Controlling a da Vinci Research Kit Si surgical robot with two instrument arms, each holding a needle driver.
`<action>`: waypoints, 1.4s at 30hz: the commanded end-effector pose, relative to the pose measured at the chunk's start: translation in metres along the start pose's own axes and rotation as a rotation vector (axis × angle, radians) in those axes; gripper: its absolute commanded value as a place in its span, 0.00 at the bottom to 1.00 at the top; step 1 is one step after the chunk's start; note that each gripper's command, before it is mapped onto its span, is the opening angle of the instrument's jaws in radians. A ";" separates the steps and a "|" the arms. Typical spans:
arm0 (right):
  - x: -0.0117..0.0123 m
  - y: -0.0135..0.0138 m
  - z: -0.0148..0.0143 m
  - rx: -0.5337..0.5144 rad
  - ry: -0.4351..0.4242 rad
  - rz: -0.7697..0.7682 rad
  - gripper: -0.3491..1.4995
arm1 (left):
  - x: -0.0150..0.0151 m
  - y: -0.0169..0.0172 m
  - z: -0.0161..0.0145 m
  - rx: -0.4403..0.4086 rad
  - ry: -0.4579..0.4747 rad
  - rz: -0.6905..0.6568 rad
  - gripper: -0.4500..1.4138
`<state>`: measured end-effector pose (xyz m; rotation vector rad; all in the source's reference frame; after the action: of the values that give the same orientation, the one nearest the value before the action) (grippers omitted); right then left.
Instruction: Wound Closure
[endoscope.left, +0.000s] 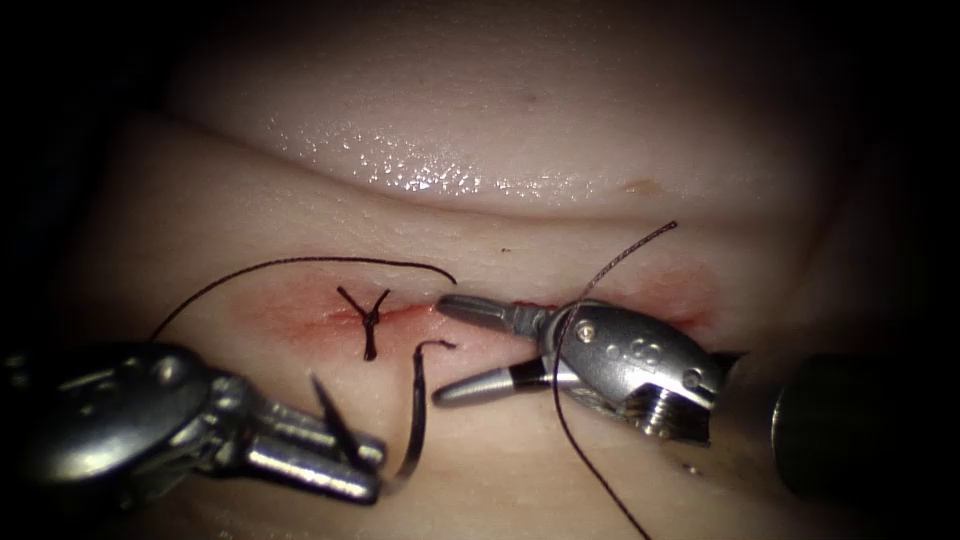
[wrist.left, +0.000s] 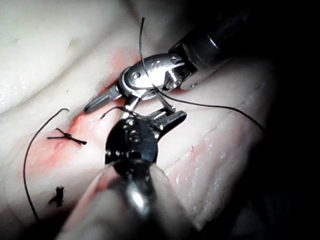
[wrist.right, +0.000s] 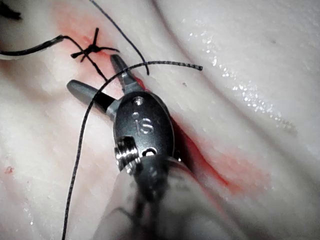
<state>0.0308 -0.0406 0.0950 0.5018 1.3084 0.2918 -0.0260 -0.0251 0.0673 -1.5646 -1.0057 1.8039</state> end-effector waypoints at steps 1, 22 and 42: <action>-0.0010 0.0001 0.0015 0.010 -0.001 0.001 0.90 | -0.0005 0.0000 0.0007 0.000 -0.001 0.006 0.00; -0.0071 -0.0003 0.0019 0.027 -0.087 0.072 0.83 | 0.0017 0.0023 -0.0007 0.072 0.016 0.222 0.00; -0.0037 -0.0002 0.0004 0.020 -0.084 0.132 0.00 | 0.0035 0.0049 -0.0014 0.292 -0.035 0.578 0.00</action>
<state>0.0295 -0.0423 0.0976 0.6128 1.1974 0.3654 -0.0242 -0.0246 0.0606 -1.7457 -0.2724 2.2361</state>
